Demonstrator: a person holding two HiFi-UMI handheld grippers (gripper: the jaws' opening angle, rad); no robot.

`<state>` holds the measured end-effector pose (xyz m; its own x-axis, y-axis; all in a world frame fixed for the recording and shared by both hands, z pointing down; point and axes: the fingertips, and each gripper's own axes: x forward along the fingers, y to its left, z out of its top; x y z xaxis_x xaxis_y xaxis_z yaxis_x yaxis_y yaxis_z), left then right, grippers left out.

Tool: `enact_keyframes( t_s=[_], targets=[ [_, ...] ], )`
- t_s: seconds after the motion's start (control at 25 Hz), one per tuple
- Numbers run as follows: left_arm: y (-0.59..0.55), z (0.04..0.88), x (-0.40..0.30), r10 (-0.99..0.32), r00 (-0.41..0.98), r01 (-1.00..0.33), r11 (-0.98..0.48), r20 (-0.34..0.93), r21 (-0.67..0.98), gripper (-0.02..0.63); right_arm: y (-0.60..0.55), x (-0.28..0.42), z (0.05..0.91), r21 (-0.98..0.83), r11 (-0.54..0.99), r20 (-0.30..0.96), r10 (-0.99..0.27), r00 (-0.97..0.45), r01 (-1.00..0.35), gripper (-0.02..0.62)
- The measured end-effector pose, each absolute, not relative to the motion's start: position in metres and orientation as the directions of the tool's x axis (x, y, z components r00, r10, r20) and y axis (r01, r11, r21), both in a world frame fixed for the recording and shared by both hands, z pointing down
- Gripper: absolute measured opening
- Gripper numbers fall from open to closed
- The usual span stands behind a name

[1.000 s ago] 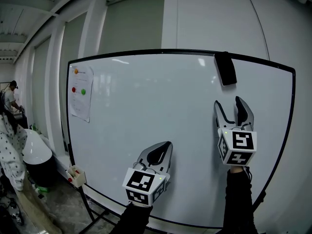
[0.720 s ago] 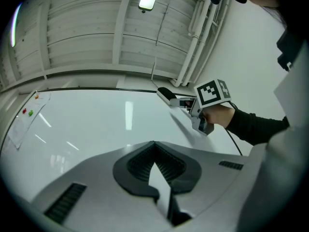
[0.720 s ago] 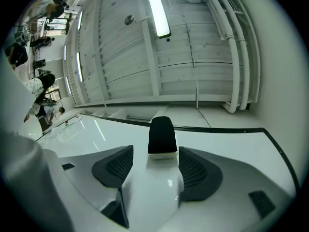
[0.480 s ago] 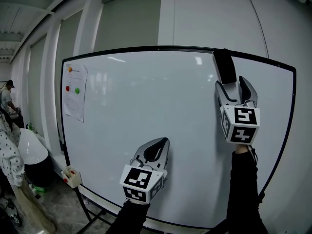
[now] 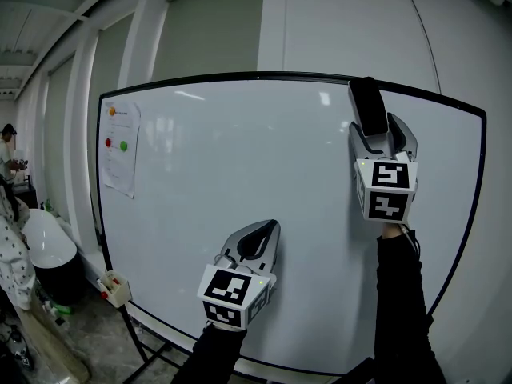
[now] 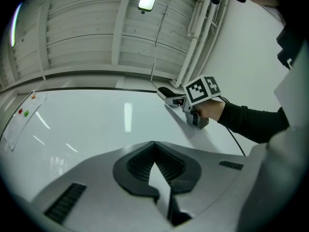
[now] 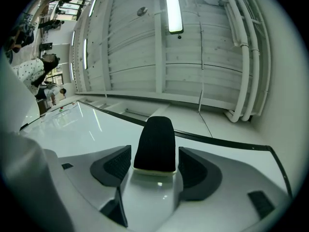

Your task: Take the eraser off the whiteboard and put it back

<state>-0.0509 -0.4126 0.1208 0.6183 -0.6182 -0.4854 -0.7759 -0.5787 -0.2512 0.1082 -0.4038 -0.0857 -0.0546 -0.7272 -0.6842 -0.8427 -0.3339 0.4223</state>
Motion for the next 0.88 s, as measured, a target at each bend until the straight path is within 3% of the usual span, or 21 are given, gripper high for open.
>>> enact_keyframes(
  t_s=[0.88],
  targets=[
    [-0.409,0.131,-0.045,-0.635,0.614,-0.782,-0.572,-0.469,-0.249,0.006,-0.397,0.11,-0.082,0.414,-0.344,-0.705,-0.707,-0.058,-0.843,0.276]
  ],
)
